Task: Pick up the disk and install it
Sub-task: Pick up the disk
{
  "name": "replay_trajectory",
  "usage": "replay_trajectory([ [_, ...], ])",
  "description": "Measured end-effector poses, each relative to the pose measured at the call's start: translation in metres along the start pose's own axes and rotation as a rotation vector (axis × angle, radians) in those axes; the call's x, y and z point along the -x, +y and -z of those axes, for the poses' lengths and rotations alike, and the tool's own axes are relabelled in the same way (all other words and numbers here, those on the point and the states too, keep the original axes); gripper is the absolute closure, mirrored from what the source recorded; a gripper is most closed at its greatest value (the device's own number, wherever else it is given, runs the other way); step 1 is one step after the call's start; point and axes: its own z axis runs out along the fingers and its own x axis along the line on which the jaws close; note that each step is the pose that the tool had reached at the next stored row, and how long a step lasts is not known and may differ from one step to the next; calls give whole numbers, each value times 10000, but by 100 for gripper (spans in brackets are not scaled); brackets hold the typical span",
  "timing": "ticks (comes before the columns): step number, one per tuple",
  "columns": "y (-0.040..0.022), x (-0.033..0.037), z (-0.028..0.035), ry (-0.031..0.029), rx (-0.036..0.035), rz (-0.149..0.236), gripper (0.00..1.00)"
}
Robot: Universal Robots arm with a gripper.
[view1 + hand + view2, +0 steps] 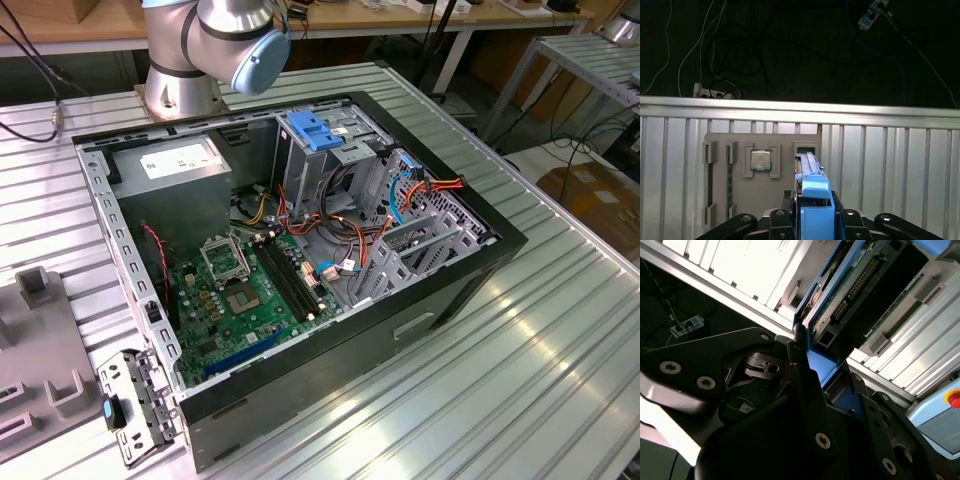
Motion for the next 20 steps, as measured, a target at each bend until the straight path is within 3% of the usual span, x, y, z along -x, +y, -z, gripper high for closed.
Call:
replay_trajectory([
  [20, 4, -4, 234, 0, 0, 0, 63],
])
